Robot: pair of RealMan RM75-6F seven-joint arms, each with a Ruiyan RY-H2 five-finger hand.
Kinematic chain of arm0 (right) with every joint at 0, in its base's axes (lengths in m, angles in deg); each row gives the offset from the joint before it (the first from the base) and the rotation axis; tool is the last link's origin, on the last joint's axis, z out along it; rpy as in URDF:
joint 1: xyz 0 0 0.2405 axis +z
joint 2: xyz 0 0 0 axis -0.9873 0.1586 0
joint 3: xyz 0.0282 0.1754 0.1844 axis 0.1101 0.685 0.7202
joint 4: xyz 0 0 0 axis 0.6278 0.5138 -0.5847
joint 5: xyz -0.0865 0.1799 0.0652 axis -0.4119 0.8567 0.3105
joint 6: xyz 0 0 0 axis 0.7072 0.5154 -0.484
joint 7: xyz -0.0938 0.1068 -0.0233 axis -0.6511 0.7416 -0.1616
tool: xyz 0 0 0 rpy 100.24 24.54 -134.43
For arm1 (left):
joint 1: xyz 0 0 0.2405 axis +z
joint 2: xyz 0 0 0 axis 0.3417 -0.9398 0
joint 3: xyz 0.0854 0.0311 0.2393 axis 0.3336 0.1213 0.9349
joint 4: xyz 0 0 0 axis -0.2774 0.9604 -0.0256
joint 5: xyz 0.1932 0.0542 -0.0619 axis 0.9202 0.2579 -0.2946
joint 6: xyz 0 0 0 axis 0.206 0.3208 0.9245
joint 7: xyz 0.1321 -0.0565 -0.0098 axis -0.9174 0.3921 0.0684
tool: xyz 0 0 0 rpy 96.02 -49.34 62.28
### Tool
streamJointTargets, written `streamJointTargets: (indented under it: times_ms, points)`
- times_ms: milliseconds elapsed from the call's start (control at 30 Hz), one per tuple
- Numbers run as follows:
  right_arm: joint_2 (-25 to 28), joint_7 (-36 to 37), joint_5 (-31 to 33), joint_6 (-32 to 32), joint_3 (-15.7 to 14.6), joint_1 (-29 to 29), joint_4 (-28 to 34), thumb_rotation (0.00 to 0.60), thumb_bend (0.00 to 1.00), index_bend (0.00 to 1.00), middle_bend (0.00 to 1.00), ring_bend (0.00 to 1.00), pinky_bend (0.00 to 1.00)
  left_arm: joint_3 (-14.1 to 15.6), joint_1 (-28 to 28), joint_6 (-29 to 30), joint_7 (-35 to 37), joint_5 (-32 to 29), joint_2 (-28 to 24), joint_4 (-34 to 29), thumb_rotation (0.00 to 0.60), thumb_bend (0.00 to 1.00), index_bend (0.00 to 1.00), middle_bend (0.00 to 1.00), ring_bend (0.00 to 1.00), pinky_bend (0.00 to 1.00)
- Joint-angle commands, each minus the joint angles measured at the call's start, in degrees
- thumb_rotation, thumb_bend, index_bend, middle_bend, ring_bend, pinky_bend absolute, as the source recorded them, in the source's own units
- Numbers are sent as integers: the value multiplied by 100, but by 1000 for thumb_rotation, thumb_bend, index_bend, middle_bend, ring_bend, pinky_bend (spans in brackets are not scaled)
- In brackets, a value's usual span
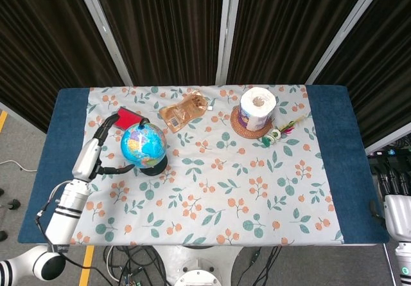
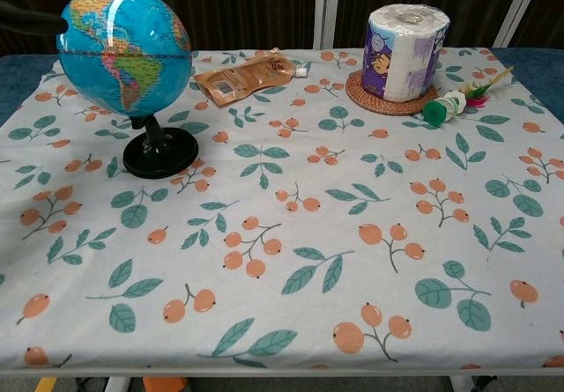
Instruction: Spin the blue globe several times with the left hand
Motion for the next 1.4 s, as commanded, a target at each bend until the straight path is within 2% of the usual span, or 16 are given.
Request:
streamJointTargets:
  times_ms: [33,467,900,1400]
  points:
    - [-2,-31,39,-5,16,-3,13,600,344,0,0,0,0,-54,-89,-91,-105,-120,77,1,600,0,18,0,0,0]
    - [14,24,78,-4,10,-14,-9,600,348,0,0,0,0,-156,-355,-237,-799,-543,370,174,600,0,17,0,0,0]
    - [-2,100,137,61,7,-4,-73,600,348,0,0,0,0,-201,-441,-337,-817,-716,518,346,600,0,17,0,0,0]
    - [7,63,162,110,-2,17,-31,600,348,0,0,0,0,-183,-312,-282,-661,-687,357,378,600,0,17,0,0,0]
